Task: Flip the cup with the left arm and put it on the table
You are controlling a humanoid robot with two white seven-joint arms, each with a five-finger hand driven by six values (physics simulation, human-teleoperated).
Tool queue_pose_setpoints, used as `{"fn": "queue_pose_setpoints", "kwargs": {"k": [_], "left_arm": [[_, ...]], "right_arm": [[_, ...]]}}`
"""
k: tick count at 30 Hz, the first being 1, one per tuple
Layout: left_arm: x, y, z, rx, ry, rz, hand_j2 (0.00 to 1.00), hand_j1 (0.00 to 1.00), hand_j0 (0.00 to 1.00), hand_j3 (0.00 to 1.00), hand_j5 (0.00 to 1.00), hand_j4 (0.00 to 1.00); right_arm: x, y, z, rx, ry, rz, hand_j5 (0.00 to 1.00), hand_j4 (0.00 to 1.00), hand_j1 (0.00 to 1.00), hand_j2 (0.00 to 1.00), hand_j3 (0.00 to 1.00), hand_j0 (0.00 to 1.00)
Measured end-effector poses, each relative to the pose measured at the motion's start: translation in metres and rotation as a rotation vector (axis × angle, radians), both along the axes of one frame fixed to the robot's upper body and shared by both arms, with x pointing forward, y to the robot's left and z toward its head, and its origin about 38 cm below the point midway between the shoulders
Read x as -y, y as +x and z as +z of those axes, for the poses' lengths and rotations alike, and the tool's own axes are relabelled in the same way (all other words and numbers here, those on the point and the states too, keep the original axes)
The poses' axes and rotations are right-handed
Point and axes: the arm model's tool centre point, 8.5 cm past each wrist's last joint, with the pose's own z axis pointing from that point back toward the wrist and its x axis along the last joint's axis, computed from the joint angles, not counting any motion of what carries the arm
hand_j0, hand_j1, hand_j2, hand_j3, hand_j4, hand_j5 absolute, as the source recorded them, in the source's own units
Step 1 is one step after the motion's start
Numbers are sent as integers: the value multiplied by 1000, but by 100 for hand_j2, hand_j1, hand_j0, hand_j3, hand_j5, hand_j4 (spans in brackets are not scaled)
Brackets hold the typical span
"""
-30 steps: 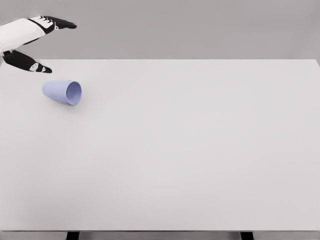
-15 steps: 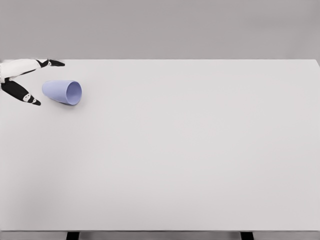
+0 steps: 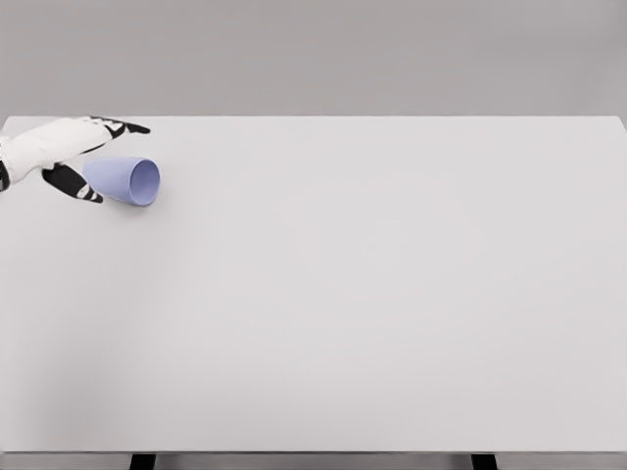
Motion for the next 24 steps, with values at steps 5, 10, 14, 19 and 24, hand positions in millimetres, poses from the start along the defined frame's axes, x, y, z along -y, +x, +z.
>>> {"fn": "queue_pose_setpoints", "kwargs": {"k": [5,10,14,19,24], "left_arm": [[1,-1,-9,-19,2,1,100,100,100,100,100,100],[2,0,-15,-29,-5,7,100,100,100,100,100,100],[5,2,-20,-37,-15,11,100,100,100,100,100,100],[12,6,-27,-37,-4,12,100,100,100,100,100,100],[16,9,-32,-34,19,13,100,100,100,100,100,100]], "right_arm": [[0,-1,0,-2,0,0,100,100,100,100,100,100],[0,-1,0,-1,0,0,100,100,100,100,100,100],[0,-1,0,-2,0,0,100,100,100,100,100,100],[0,-1,0,-2,0,0,100,100,100,100,100,100],[0,-1,0,-2,0,0,100,100,100,100,100,100]]}}
